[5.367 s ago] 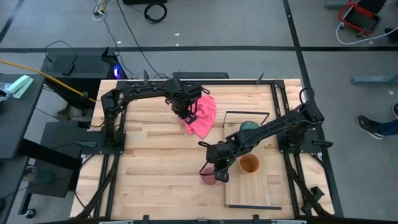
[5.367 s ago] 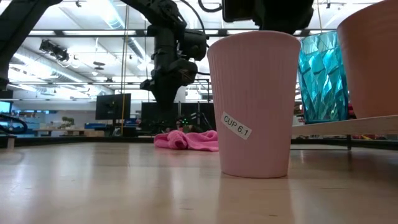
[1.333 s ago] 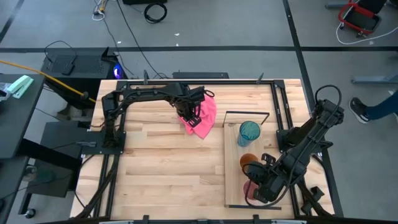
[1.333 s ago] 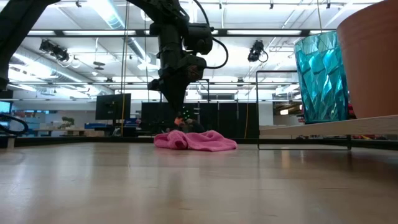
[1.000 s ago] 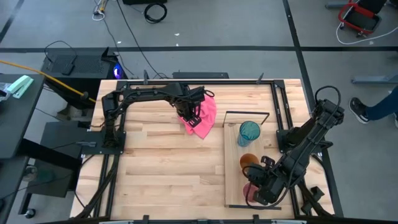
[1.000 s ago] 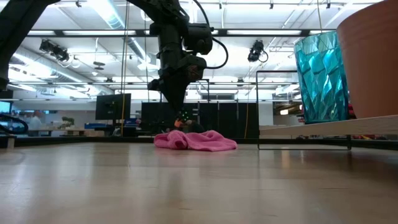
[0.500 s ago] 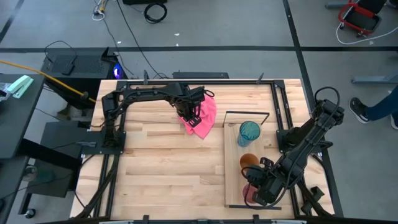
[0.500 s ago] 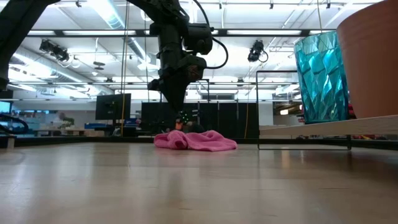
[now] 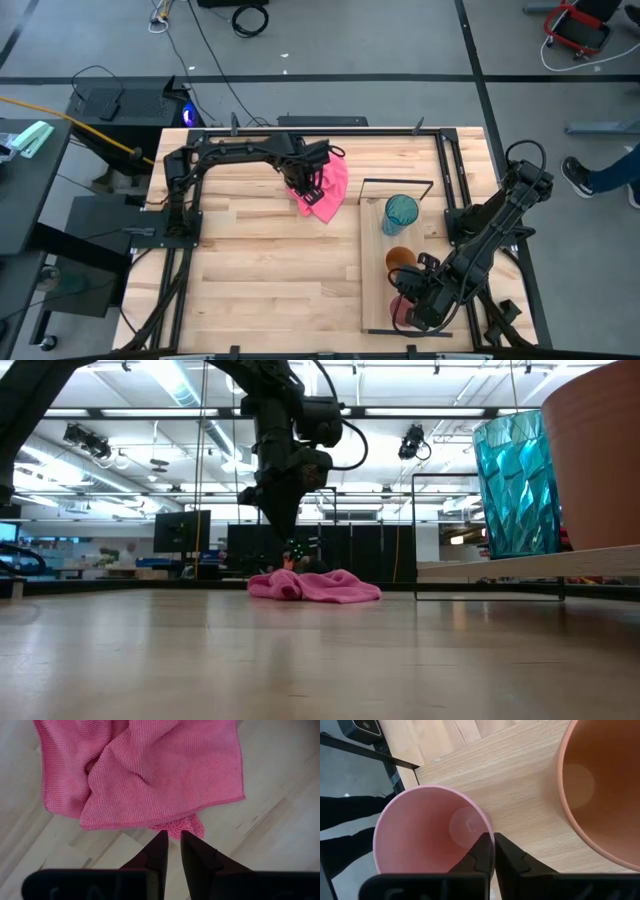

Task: Stack small to large cups/mugs on shelf
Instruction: Put the pink cup on the shelf, then return to Home Position

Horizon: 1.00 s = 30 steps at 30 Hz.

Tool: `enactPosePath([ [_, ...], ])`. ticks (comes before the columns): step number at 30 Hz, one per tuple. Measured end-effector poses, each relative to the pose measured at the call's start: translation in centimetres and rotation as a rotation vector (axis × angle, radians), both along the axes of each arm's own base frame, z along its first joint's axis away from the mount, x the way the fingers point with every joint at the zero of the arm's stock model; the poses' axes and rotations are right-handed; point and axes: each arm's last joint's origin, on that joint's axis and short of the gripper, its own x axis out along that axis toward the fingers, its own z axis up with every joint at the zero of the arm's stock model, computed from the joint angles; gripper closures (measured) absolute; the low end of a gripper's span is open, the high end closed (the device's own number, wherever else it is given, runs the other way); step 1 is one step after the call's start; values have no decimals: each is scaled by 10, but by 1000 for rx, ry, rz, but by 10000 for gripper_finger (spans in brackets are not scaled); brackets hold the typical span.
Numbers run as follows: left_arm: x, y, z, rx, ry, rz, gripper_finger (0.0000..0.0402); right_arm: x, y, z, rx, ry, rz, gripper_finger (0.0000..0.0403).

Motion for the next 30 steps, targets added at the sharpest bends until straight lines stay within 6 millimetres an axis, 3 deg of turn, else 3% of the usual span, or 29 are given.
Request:
enactPosePath([
  [19,0,0,0,0,0,-1,331,0,0,2,13,-6,-1,341],
  [30,0,0,0,-5,1,26,333,-23,-25,48,161,-109,-48,341],
])
